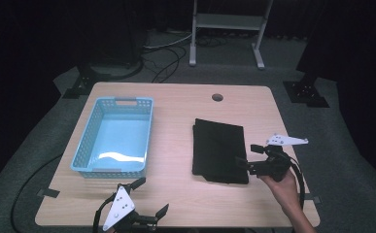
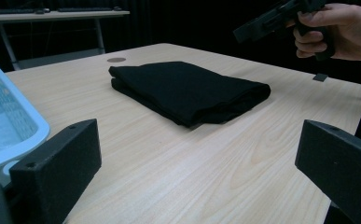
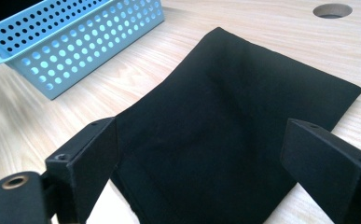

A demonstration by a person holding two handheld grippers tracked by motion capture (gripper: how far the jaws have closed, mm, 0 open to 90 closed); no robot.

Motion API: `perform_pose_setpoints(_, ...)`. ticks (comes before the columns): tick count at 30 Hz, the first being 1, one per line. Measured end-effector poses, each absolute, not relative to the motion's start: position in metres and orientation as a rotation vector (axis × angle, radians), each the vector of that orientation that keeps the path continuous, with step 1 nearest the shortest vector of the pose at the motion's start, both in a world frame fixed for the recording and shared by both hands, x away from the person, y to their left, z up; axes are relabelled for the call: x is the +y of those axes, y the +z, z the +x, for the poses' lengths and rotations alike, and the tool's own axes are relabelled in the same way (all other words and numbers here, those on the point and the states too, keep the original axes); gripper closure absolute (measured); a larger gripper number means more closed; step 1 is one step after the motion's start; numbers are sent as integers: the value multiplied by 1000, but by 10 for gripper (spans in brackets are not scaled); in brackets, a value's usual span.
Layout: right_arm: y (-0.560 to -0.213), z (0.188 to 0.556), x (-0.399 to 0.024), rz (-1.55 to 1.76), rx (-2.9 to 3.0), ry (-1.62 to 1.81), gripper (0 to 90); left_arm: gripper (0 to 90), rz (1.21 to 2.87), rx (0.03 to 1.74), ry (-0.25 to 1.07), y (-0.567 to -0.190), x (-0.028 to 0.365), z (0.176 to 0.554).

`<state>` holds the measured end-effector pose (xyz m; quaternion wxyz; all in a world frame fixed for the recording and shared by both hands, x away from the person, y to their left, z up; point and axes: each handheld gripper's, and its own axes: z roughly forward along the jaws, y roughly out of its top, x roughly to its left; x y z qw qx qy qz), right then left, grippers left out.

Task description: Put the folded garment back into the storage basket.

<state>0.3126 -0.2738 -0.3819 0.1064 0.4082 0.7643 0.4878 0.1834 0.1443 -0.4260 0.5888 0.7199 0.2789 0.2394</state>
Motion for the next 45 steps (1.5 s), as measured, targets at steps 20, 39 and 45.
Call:
perform_pose_setpoints(20,-374,347,-244,1231,2342,1324,113,0,1679,642,559,-426,143,184)
perform_pose_setpoints(39,-379,375,-223,1266,2427,1196,113,0,1677,640,564,-425,144,184)
perform_pose_setpoints(45,-380,381,-218,1284,2450,1164,113,0,1671,639,565,-425,144,184)
